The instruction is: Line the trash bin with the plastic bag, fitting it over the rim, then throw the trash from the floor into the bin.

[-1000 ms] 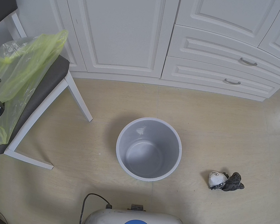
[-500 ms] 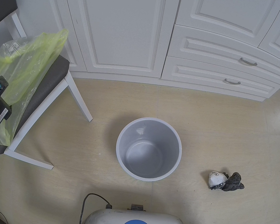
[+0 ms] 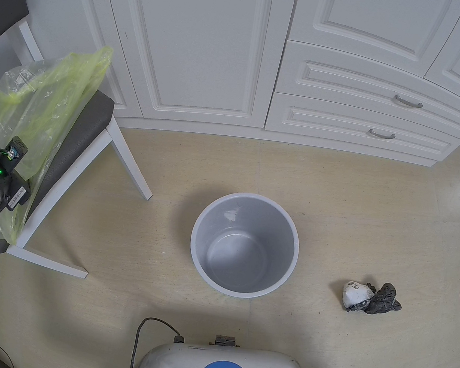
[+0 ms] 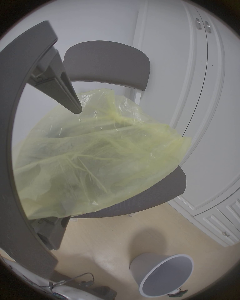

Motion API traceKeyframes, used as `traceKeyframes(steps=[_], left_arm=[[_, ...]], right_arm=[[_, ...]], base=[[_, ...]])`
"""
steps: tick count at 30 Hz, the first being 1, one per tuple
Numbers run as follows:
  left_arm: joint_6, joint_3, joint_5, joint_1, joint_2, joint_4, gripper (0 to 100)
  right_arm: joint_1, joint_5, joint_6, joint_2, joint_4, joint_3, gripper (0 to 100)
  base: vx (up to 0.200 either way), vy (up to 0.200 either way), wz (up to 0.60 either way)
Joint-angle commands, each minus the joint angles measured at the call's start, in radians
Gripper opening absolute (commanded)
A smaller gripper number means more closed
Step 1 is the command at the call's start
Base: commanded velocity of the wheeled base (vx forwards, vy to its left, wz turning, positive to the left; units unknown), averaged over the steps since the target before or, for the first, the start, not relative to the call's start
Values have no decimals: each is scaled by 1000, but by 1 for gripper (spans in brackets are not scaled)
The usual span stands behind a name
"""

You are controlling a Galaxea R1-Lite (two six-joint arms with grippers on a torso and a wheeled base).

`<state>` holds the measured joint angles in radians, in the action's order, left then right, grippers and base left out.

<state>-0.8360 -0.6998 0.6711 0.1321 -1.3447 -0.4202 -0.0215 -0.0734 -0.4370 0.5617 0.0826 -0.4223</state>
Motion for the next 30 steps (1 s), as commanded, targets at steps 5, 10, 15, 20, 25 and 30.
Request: traceKeyframes(steps=[5,10,15,20,25,30], left_arm=[[11,9,1,0,-1,-28,100],[14,23,1,3,10,-43,0],[14,31,2,12,12,-51,0],[15,66,2,18,12,-127,0],[28,151,-1,26,2,-301,0],[107,212,-39,35,-10,-422,0]], right_arm=[[0,0,0,0,0,2,100],[-2,0,0,0,-1,4,100],[-2,0,-2,1,-1,10,100],[0,0,-2,0,-1,11,100],[0,0,-3,-2,0,16,100],[0,-2,-3,-8,-1,17,100]], base=[[0,0,0],[0,0,0],[0,0,0],[0,0,0],[0,0,0],[0,0,0]])
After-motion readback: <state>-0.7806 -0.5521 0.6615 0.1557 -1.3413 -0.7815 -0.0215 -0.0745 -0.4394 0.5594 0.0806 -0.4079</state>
